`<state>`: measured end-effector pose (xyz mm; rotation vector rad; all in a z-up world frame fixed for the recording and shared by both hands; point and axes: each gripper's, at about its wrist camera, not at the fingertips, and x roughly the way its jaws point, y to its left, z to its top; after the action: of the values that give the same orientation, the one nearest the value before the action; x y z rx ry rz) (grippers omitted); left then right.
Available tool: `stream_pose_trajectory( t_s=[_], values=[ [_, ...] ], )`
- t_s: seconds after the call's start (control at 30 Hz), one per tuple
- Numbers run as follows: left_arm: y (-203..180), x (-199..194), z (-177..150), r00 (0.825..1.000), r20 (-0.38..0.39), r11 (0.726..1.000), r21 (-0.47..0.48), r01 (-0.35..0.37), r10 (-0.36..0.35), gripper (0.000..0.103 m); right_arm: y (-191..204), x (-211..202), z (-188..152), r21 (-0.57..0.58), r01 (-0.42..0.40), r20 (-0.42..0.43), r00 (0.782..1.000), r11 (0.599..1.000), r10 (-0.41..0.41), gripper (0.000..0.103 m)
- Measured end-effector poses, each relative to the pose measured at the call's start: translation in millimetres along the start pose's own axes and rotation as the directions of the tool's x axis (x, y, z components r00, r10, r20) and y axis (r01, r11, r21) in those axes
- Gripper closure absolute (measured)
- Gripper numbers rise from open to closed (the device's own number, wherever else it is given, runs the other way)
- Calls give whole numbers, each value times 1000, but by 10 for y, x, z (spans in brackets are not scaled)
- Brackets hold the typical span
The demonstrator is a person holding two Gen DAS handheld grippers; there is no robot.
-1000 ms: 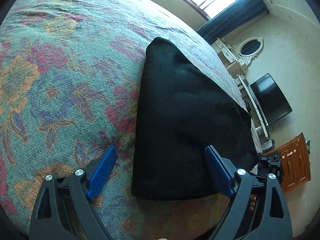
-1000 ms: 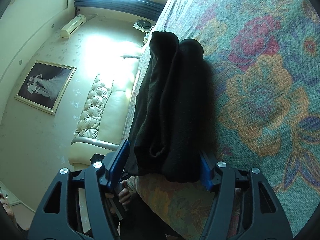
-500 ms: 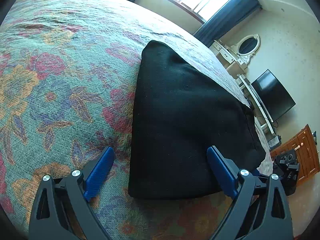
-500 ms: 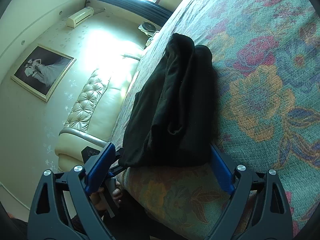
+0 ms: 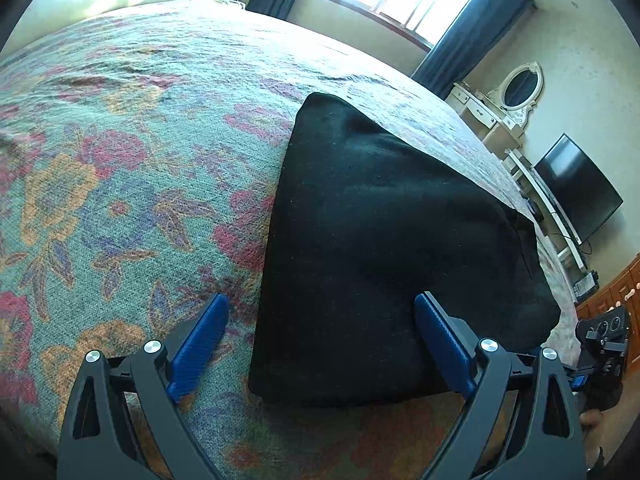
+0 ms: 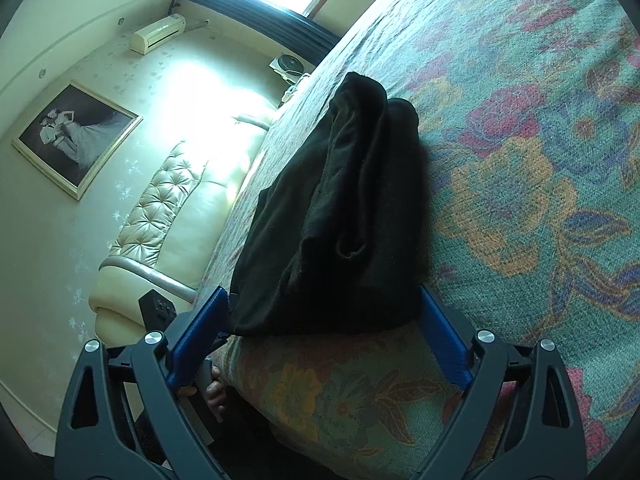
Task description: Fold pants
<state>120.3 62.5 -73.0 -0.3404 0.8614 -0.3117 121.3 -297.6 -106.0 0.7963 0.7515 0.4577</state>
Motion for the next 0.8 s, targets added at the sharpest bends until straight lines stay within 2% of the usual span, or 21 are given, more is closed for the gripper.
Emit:
stream_pose_trajectory(
  t_s=[0.2, 0.37, 0.67, 0.8],
  values=[
    [-166, -100, -30, 992, 49, 992, 52, -117, 115, 10, 201, 69, -141, -81, 141, -4, 990, 987, -142, 8],
    [-266, -219, -127, 982, 79, 983, 51, -174, 170, 10, 356, 123, -285, -120, 250, 6, 968, 961, -251, 6],
    [-527, -308, -389, 976, 91, 970, 123, -210, 199, 10, 561, 268, -495, -174, 353, 36, 935, 919, -352, 6],
    [-606, -263, -522, 978, 49, 971, 118, -208, 204, 10, 541, 202, -565, -206, 394, 52, 918, 895, -393, 6]
  ],
)
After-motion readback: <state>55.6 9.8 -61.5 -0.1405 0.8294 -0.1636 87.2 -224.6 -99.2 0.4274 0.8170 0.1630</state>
